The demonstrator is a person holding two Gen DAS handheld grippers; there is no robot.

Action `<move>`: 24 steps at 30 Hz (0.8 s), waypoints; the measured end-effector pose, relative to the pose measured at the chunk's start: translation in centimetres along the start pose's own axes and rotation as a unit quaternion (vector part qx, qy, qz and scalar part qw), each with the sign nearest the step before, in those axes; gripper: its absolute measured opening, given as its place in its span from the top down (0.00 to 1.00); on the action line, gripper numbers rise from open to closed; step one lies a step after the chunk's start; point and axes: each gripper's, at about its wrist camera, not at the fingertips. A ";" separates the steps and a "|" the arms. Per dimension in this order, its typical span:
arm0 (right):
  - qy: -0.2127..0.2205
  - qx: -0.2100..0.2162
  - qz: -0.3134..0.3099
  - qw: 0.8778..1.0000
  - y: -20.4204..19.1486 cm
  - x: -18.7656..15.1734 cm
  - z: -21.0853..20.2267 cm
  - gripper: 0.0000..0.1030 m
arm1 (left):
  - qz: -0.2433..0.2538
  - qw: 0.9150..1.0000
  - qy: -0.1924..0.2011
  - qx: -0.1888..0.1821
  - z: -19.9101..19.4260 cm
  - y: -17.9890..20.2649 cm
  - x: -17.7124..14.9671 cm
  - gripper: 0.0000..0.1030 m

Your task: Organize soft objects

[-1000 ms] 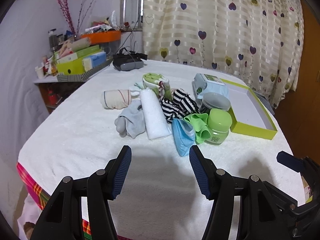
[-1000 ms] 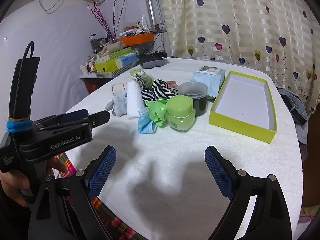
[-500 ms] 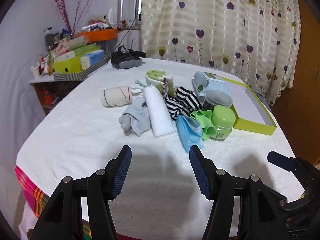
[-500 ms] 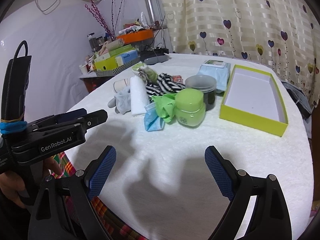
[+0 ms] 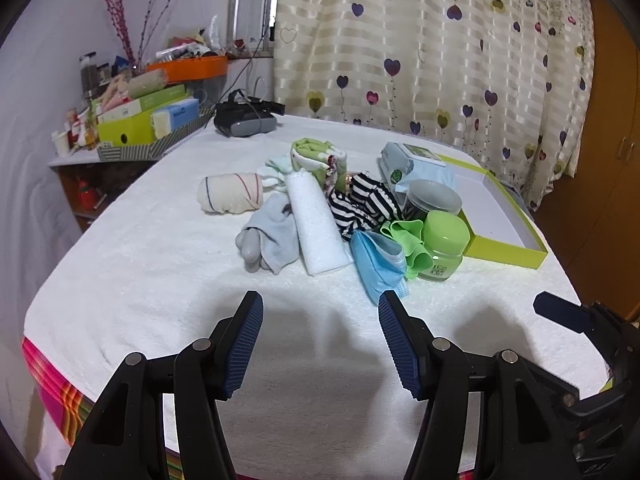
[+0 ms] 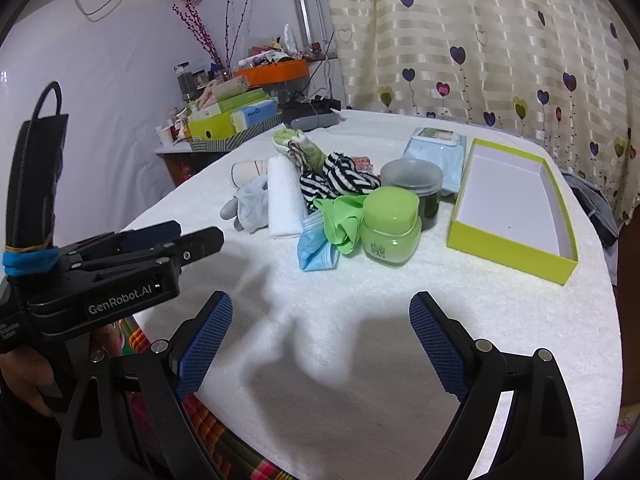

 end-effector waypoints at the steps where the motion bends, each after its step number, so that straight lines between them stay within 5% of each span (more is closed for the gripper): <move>1: 0.003 -0.001 0.001 1.000 0.0 0.1 -0.1 0.12 | 0.000 1.000 0.001 0.000 0.1 0.0 0.1 0.42; 24: -0.004 -0.006 0.020 1.000 1.9 -0.2 0.5 0.12 | -0.003 1.000 -0.004 -0.010 1.3 0.0 0.4 0.42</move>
Point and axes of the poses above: each gripper's, at about its wrist camera, not at the fingertips, and z roughly the way its jaws point, y to its right, x to its top, and after that the axes turned 1 degree about -z, right-handed
